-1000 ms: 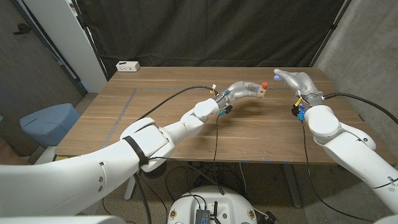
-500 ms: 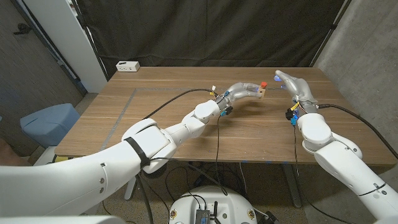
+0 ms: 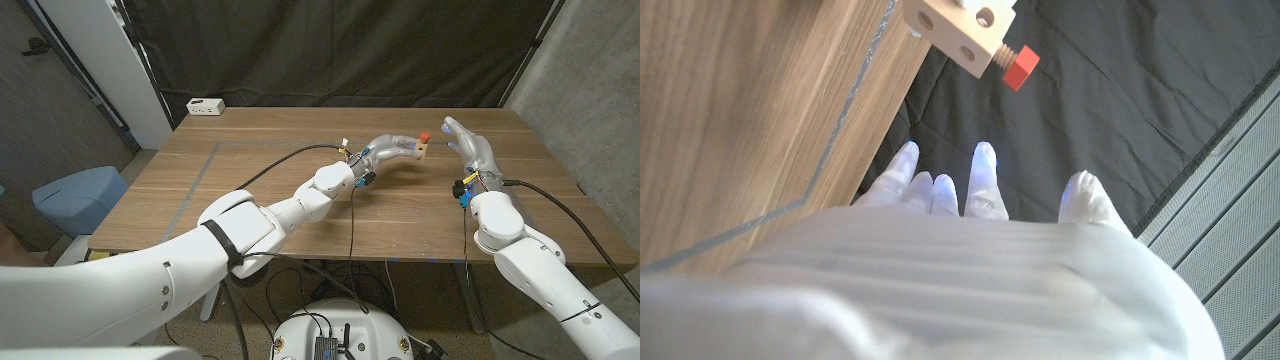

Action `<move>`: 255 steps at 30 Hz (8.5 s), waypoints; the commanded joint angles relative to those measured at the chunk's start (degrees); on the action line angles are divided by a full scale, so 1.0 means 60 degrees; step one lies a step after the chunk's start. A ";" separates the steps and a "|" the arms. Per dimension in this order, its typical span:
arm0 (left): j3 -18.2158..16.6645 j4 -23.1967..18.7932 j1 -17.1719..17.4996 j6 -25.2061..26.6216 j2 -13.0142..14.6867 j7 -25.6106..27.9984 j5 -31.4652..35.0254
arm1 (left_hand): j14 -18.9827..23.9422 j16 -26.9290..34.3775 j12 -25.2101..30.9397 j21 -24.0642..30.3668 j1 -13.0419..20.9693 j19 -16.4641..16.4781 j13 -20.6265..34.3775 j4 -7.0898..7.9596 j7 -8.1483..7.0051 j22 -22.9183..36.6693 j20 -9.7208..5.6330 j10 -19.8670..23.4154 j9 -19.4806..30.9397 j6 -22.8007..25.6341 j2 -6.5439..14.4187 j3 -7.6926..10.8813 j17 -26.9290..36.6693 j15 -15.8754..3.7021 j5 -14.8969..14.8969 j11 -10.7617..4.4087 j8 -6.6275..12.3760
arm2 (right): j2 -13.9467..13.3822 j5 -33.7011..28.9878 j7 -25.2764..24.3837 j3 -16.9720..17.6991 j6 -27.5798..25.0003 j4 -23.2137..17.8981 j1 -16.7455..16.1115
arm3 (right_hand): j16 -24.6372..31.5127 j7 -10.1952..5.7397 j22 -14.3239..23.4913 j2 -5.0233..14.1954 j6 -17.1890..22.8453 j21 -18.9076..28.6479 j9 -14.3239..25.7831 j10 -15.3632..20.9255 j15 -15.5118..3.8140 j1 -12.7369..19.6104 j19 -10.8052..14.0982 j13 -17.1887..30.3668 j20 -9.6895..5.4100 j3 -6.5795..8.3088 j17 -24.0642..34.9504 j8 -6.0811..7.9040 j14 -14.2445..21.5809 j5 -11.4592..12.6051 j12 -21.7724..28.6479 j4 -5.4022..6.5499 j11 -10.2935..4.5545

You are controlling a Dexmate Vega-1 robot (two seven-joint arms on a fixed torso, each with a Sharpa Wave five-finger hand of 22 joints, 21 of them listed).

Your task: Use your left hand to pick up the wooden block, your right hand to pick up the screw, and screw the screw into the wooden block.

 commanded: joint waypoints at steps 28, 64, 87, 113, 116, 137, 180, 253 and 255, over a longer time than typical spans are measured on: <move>0.0367 0.0102 -0.0310 0.0572 -0.0117 0.0022 0.0074 | 0.0050 0.0014 0.0172 0.0047 -0.0446 -0.0020 0.0029 0.0518 0.0049 0.0036 -0.0027 0.0111 0.0031 0.0663 0.0598 0.0479 0.0019 -0.0632 0.0001 0.0002 0.0202 | 0.0133 0.0704 0.0424 -0.0601 0.1706 0.1048 0.0157 | -0.0017 -0.0329 0.0017 0.0250 -0.0434 -0.0006 -0.0080 -0.1898 0.0023 -0.0572 -0.1390 -0.0125 0.0139 -0.0143 -0.0036 0.0152 -0.1802 0.0139 -0.0008 0.0065 -0.0184; 0.0305 0.0037 -0.0121 0.0181 -0.0050 -0.0159 0.0081 | 0.0071 0.0006 0.0170 0.0049 -0.0458 -0.0012 0.0031 0.0524 0.0047 0.0036 -0.0021 0.0122 0.0027 0.0690 0.0618 0.0480 0.0013 -0.0634 -0.0030 -0.0003 0.0219 | 0.0268 0.0650 0.0165 -0.0764 0.1968 0.0854 -0.0155 | 0.0142 -0.0371 0.0017 0.0438 0.0989 0.0108 -0.0101 -0.1676 -0.0013 -0.0653 -0.1407 -0.0156 0.0291 -0.0095 -0.0087 0.0399 -0.1851 0.0160 0.0173 -0.0014 -0.0472; 0.0242 0.0034 -0.0063 0.0195 -0.0075 -0.0174 0.0068 | 0.0075 0.0002 0.0187 0.0049 -0.0446 -0.0010 0.0050 0.0515 0.0086 0.0036 -0.0025 0.0149 0.0025 0.0687 0.0625 0.0483 0.0013 -0.0645 -0.0044 -0.0003 0.0224 | 0.0418 0.0787 0.0221 -0.0726 0.2263 0.1030 -0.0199 | 0.0219 -0.0311 0.0017 0.0492 0.1545 0.0163 -0.0095 -0.1431 -0.0055 -0.0655 -0.1216 -0.0162 0.0308 -0.0066 -0.0097 0.0422 -0.1690 0.0159 0.0221 -0.0072 -0.0686; 0.0227 0.0043 -0.0061 0.0286 -0.0086 -0.0172 0.0032 | 0.0086 -0.0004 0.0176 0.0049 -0.0448 -0.0009 0.0038 0.0518 0.0077 0.0036 -0.0034 0.0147 0.0023 0.0700 0.0634 0.0487 0.0010 -0.0621 -0.0059 0.0027 0.0233 | 0.0462 0.0763 0.0149 -0.0669 0.2356 0.0916 -0.0333 | 0.0335 -0.0161 0.0015 0.0535 0.2307 0.0244 -0.0078 -0.0918 -0.0227 -0.0636 -0.0739 -0.0160 0.0244 -0.0023 -0.0110 0.0439 -0.1263 0.0157 0.0290 -0.0152 -0.0895; 0.0209 0.0043 -0.0049 0.0294 -0.0090 -0.0199 0.0005 | 0.0083 -0.0005 0.0171 0.0050 -0.0447 -0.0006 0.0034 0.0516 0.0082 0.0036 -0.0029 0.0140 0.0023 0.0721 0.0631 0.0484 0.0010 -0.0625 -0.0060 0.0036 0.0242 | 0.0465 0.0742 0.0117 -0.0661 0.2330 0.0877 -0.0364 | 0.0349 -0.0153 0.0015 0.0542 0.2394 0.0249 -0.0076 -0.0856 -0.0260 -0.0624 -0.0680 -0.0159 0.0217 -0.0013 -0.0112 0.0437 -0.1199 0.0159 0.0294 -0.0165 -0.0927; 0.0186 0.0029 0.0002 0.0252 -0.0060 -0.0236 -0.0005 | 0.0094 -0.0004 0.0177 0.0047 -0.0457 -0.0012 0.0043 0.0522 0.0119 0.0036 -0.0036 0.0147 0.0021 0.0706 0.0643 0.0487 0.0013 -0.0619 -0.0071 0.0023 0.0238 | 0.0453 0.0758 0.0042 -0.0640 0.2112 0.0674 -0.0527 | 0.0405 -0.0044 0.0016 0.0557 0.2945 0.0260 -0.0068 -0.0458 -0.0402 -0.0548 -0.0379 -0.0156 0.0155 0.0039 -0.0122 0.0449 -0.0858 0.0165 0.0326 -0.0231 -0.1013; 0.0212 0.0019 -0.0005 0.0159 -0.0029 -0.0327 0.0018 | 0.0102 -0.0020 0.0188 0.0055 -0.0430 0.0012 0.0031 0.0494 0.0086 0.0036 -0.0044 0.0203 0.0017 0.0751 0.0629 0.0503 0.0002 -0.0650 -0.0084 0.0007 0.0261 | 0.0507 0.0465 -0.0209 -0.0375 0.2253 0.0387 -0.0811 | 0.0330 -0.0253 0.0020 0.0544 0.2603 0.0162 -0.0053 -0.0220 -0.0353 -0.0453 -0.0234 -0.0140 0.0111 0.0099 -0.0114 0.0045 -0.0712 0.0166 0.0200 -0.0270 -0.0853; 0.0278 0.0019 -0.0064 0.0173 0.0021 -0.0493 0.0093 | 0.0101 -0.0017 0.0184 0.0048 -0.0453 -0.0004 0.0026 0.0513 0.0097 0.0036 -0.0039 0.0220 0.0013 0.0750 0.0637 0.0487 0.0016 -0.0634 -0.0108 0.0016 0.0266 | -0.0151 0.0953 0.0005 -0.0358 0.0979 0.0008 -0.0740 | 0.0224 -0.0190 0.0030 0.0470 0.1214 0.0108 -0.0069 -0.1247 0.0068 -0.1377 -0.1157 -0.0137 0.0423 -0.0216 -0.0006 0.0267 -0.1536 0.0063 0.0187 0.0080 -0.0855; 0.0273 0.0020 -0.0065 0.0190 0.0014 -0.0489 0.0086 | 0.0101 -0.0016 0.0185 0.0048 -0.0457 -0.0003 0.0028 0.0517 0.0102 0.0036 -0.0042 0.0222 0.0013 0.0756 0.0639 0.0485 0.0017 -0.0639 -0.0109 0.0013 0.0268 | -0.0156 0.0935 -0.0020 -0.0341 0.0977 -0.0024 -0.0773 | 0.0227 -0.0199 0.0030 0.0479 0.1255 0.0116 -0.0069 -0.1223 0.0067 -0.1369 -0.1136 -0.0137 0.0420 -0.0208 -0.0011 0.0272 -0.1525 0.0066 0.0194 0.0071 -0.0877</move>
